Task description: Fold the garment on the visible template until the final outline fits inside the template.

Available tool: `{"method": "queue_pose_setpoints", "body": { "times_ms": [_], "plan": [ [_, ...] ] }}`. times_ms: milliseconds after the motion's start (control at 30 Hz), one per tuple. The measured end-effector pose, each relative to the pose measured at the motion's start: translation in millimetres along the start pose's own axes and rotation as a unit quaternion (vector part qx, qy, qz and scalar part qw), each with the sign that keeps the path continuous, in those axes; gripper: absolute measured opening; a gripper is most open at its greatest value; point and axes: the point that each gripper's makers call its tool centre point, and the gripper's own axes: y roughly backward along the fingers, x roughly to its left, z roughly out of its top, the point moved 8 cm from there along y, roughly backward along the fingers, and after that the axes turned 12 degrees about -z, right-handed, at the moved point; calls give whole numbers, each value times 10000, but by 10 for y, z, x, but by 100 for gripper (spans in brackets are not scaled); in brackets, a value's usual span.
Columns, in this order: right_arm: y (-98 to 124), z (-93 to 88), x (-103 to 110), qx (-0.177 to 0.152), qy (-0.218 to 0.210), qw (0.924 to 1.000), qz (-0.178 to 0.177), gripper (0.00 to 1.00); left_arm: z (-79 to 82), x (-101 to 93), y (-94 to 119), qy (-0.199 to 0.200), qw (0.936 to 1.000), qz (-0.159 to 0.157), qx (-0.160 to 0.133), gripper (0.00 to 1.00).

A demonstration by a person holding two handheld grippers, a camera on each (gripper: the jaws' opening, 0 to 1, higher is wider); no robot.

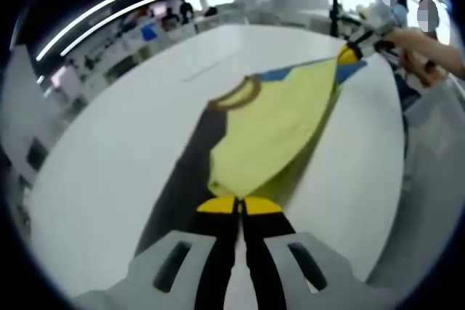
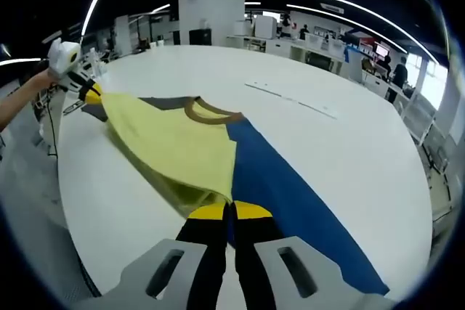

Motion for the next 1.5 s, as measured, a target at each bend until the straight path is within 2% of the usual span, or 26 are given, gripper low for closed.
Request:
{"method": "queue_pose_setpoints", "body": {
  "times_ms": [533,800,1133,1500],
  "plan": [
    [372,-217,209,97,82,9995,287,2,-215,-243,139,133,9998,-135,45,0],
    [610,-355,368,192,188,9988,421,2,-344,-495,231,99,9994,-309,146,0],
    [792,-475,527,269,105,9980,571,2,-480,-690,342,132,9986,-428,295,0],
    [1048,-430,599,214,195,9977,616,1,-559,-856,469,63,9972,-554,501,0]
  ]
}}
